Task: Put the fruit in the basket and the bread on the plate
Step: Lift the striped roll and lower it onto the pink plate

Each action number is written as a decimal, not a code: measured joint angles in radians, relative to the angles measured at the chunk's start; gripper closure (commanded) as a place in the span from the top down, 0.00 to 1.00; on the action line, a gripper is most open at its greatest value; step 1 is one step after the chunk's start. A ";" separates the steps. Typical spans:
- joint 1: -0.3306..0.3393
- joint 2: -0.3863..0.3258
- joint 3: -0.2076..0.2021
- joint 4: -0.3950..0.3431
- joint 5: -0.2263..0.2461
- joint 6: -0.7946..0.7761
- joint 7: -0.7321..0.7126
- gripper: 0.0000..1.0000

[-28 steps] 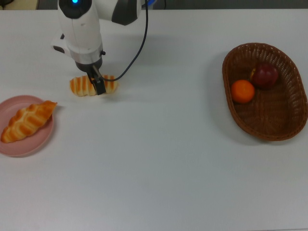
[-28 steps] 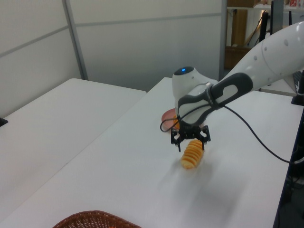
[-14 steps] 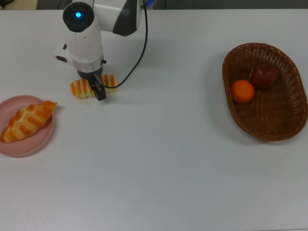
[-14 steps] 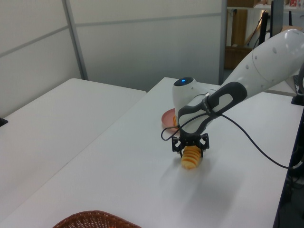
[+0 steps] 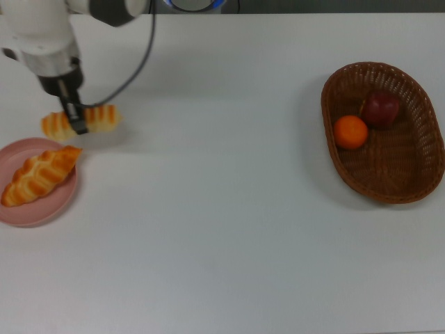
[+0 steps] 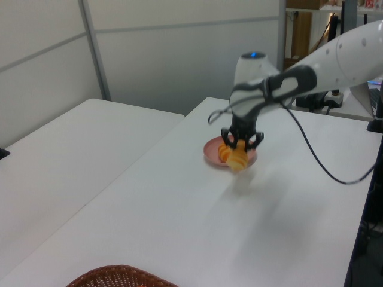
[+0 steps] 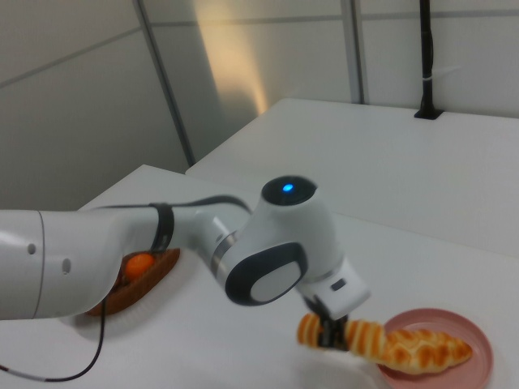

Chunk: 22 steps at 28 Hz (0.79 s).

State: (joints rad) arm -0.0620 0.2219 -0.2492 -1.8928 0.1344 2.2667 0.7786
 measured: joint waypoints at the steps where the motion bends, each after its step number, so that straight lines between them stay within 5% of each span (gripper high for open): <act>1: -0.007 0.001 -0.010 0.023 0.017 -0.006 -0.007 0.00; 7: -0.080 0.056 -0.031 0.166 0.087 -0.050 -0.028 0.00; 14: -0.124 0.238 -0.030 0.292 0.095 -0.055 -0.028 0.00; 16: -0.129 0.294 -0.030 0.322 0.096 -0.054 -0.027 0.24; 18: -0.130 0.328 -0.030 0.341 0.096 -0.054 -0.025 0.89; 19: -0.130 0.340 -0.030 0.348 0.096 -0.054 -0.025 1.00; 22: -0.128 0.363 -0.027 0.365 0.096 -0.054 -0.025 1.00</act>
State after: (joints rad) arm -0.1898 0.5844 -0.2760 -1.5273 0.2303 2.2132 0.7537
